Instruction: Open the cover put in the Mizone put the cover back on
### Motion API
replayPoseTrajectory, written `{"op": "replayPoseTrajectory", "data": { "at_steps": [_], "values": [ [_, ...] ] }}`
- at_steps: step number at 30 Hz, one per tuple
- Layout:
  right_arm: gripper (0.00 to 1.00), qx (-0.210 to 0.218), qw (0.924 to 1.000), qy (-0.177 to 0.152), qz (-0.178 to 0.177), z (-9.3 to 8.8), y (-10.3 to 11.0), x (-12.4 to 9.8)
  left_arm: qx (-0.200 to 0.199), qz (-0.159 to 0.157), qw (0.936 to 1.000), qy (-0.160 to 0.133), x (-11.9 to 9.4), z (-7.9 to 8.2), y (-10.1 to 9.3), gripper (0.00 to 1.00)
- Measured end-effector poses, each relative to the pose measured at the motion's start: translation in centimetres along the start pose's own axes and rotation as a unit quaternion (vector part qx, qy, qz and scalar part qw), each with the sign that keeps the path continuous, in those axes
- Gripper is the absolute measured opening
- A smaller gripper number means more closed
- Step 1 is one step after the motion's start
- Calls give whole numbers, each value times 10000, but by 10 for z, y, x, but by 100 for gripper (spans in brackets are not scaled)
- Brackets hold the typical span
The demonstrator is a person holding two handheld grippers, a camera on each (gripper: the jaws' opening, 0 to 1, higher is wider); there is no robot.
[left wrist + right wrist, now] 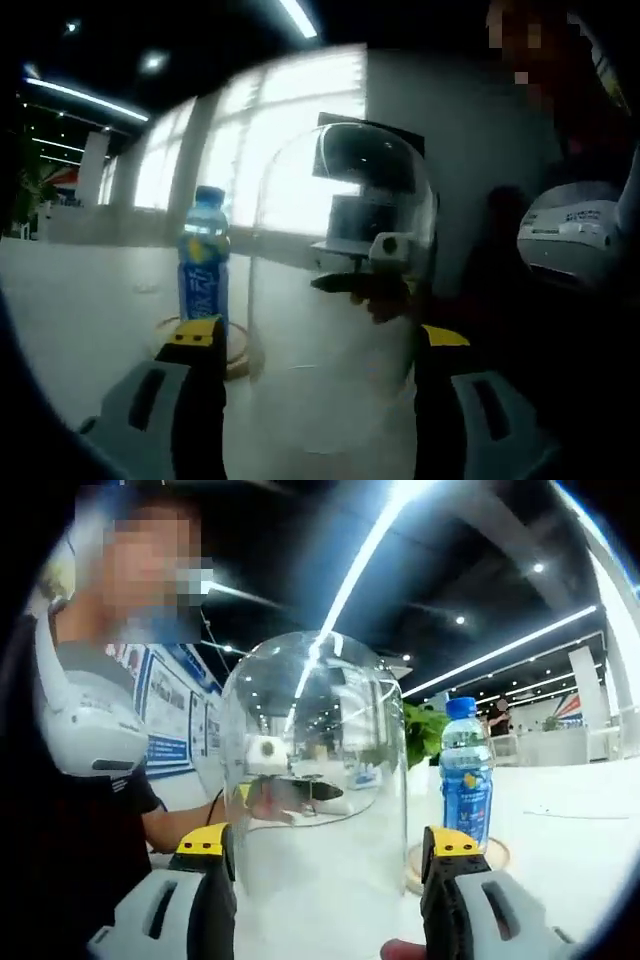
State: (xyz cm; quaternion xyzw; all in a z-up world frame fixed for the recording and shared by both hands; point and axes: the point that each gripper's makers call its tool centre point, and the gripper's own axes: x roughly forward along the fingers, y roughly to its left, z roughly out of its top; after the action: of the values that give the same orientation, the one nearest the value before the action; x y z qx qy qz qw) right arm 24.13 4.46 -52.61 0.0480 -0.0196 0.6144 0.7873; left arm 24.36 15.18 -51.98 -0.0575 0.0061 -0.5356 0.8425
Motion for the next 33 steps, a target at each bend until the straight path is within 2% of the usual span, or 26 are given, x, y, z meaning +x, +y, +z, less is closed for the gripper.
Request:
{"op": "replayPoseTrajectory", "data": {
  "at_steps": [7, 13, 17, 26, 33],
  "values": [
    [75, 10, 9996, 200, 175, -1, 2, 9, 31, -273, 9996, 116, 6, -5, -3, 67],
    [77, -94, 9977, 547, 384, -2, 5, 20, 91, -453, 9986, 270, 18, -10, -6, 68],
    [78, -84, 9968, 596, 529, -1, 10, 29, 158, -576, 9978, 304, 26, -12, -10, 70],
    [84, -5, 9967, 653, 489, -4, 5, 36, 192, -585, 9979, 216, 34, -13, -8, 73],
    [87, 146, 9943, 849, 636, -8, 4, 39, 234, -659, 9972, 278, 35, -14, -7, 73]
  ]
}}
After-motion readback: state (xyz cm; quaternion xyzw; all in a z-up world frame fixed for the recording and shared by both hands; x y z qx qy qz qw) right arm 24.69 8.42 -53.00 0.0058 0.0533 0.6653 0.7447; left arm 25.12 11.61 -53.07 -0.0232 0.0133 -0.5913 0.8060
